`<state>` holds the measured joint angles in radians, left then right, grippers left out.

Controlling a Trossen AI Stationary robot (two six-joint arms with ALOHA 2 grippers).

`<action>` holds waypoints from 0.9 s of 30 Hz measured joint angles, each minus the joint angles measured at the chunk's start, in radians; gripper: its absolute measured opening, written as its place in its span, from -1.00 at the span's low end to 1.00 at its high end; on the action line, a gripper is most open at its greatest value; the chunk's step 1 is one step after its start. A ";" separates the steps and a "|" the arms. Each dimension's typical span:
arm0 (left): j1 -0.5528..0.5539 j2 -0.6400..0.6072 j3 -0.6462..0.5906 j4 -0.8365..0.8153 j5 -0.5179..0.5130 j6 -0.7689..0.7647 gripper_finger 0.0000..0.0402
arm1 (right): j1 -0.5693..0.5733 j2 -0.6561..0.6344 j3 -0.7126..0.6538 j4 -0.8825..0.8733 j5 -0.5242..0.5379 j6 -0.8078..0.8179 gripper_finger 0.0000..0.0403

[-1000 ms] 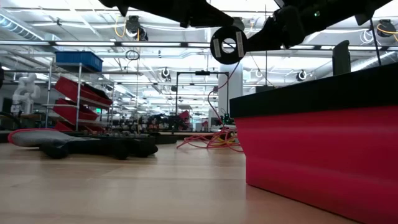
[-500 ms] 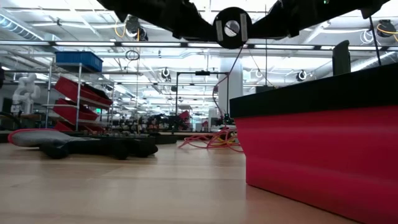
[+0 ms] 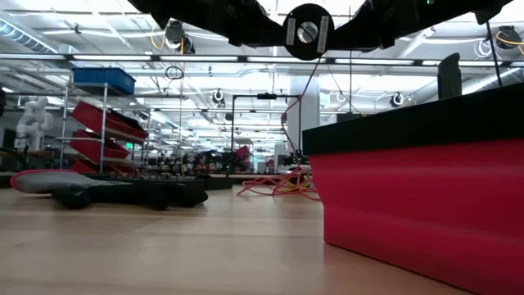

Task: Coil cords
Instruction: Coil the red wire onto the spool

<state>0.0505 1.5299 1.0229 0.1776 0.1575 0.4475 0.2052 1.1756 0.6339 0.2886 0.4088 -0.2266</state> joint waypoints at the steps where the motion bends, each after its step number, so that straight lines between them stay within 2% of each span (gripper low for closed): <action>1: 0.000 0.000 0.000 -0.004 0.000 0.004 -0.98 | 0.001 -0.009 0.000 0.000 0.000 -0.002 -0.93; 9: 0.000 0.001 0.000 -0.019 -0.003 0.025 -0.99 | 0.022 -0.067 0.000 0.009 -0.027 -0.019 -0.82; 14: -0.005 0.002 0.000 0.034 0.004 0.023 -0.99 | 0.026 -0.063 0.000 0.043 -0.070 -0.025 -0.80; 27: -0.033 0.026 0.000 0.121 0.006 0.020 -1.00 | 0.023 -0.032 0.000 0.137 -0.077 -0.059 -0.80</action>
<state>0.0172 1.5561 1.0232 0.2988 0.1631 0.4678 0.2283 1.1440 0.6340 0.4260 0.3322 -0.2858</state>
